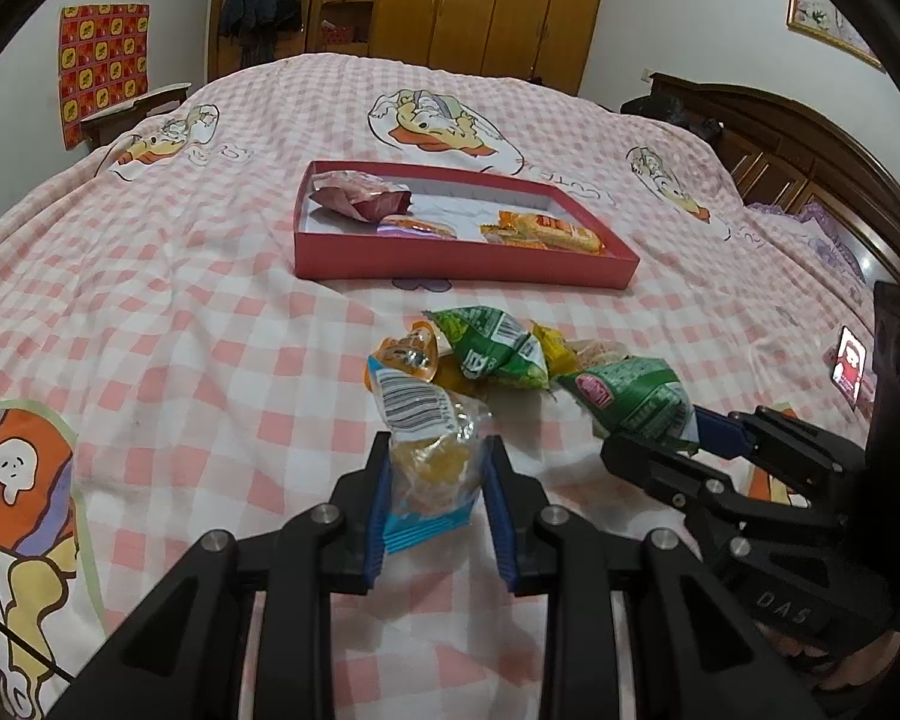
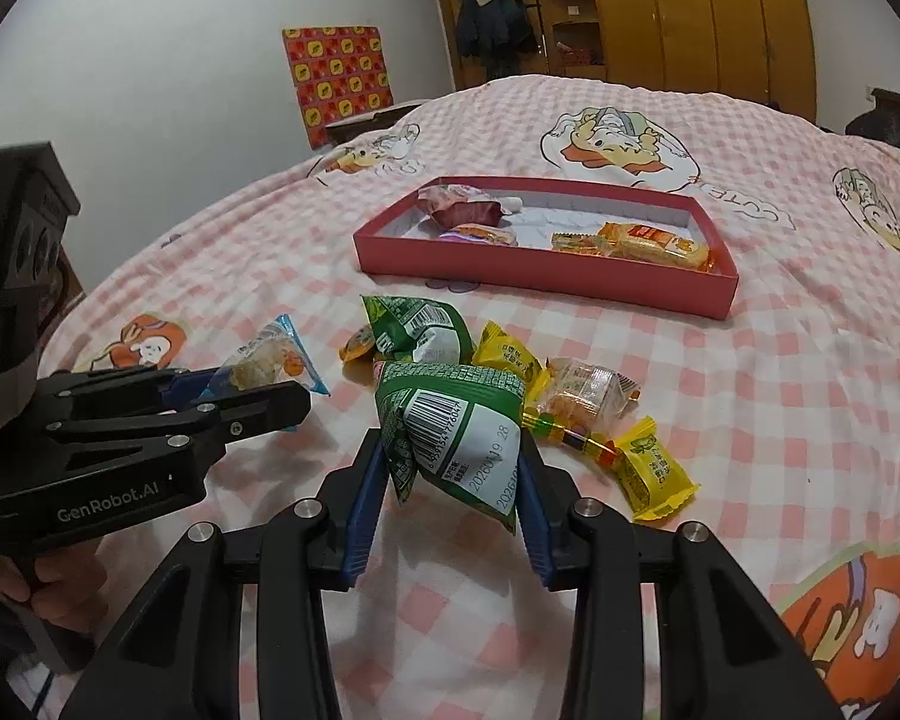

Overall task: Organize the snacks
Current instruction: 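Carry the clear packet and green bag over the red box with both tools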

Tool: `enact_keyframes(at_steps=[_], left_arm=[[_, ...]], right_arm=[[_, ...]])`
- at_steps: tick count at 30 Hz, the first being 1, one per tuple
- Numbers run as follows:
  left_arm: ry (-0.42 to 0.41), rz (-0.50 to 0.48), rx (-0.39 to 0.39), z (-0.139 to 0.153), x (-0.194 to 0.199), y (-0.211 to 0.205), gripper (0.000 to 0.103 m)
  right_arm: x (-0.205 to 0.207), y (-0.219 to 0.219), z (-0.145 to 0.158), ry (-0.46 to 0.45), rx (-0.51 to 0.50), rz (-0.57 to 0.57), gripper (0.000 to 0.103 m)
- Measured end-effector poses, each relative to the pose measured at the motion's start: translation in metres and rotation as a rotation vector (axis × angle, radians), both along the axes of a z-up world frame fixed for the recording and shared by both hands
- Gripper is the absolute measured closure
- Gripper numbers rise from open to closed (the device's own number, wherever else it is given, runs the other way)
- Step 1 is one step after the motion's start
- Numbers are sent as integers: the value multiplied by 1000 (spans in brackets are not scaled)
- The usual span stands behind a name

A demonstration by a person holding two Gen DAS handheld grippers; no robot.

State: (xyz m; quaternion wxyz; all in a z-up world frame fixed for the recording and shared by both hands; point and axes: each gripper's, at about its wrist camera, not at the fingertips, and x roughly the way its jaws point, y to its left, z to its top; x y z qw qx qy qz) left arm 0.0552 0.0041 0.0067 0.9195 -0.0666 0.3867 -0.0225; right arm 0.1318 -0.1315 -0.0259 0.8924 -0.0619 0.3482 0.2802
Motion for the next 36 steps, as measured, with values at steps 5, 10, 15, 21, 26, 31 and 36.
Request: enact_keyframes(at_steps=[5,10,15,21,26,31,36], left_arm=[[-5,14,-8,3,-2,4,74],[-13,20,-2,9,-4,7,74],[-32,11,5,21,-9,6,74],[-58,17,14,34,-10,9,74],[-71,16,20,41,-8,11,74],[-86,14,19,47,-4,11,74],[-101,7,-5,52,0,13,74]], right_arm=[[-3,-3,6,5,36,0,62],[-8,-3,17,-19,45,16,62],[-10,-3,31,-37,61,26,62],[-9,-4,39,-44,72,28,62],[-10,-3,51,-86,89,43,62],[-4,-2,61,-104,94,47,62],[-1,-2,63,-106,103,43,62]])
